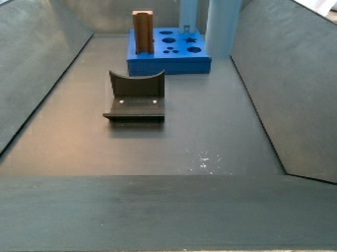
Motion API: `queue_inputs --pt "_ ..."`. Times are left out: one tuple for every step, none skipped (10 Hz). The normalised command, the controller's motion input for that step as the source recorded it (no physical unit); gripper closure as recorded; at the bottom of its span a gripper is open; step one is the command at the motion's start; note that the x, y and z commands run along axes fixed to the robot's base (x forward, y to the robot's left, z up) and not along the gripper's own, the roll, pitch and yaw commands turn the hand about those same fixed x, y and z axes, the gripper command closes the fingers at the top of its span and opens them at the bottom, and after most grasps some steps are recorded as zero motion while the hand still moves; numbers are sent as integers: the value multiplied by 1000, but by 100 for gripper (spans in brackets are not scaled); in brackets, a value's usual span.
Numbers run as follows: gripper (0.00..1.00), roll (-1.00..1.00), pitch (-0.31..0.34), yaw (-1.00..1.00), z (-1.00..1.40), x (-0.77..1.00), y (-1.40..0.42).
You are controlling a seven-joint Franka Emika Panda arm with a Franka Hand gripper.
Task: Pick up the oval object. Move up. Move to above the board. Insert the oval object.
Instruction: Move to above the board.
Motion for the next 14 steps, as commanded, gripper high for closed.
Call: queue_inputs --pt "100 -1 221 -233 134 21 -1000" --pt "100 0 120 -88 134 22 -1000" --pt "100 12 65 -12 134 21 -1000" --pt "100 11 9 9 137 19 -1000" --pt "100 2 5 11 137 14 -1000" --pt "100 -1 9 11 140 16 -1000" --pt "100 -10 5 7 140 18 -1000" --pt "100 2 13 8 143 15 -1000" --pt "100 -3 17 9 147 15 -1000" --pt "100 -15 32 8 151 18 -1000" --pt "100 4 46 6 158 19 -1000" --pt "100 4 52 9 161 23 -1000" --pt "100 -10 61 3 162 28 -1000" --pt "100 3 85 11 169 42 -1000"
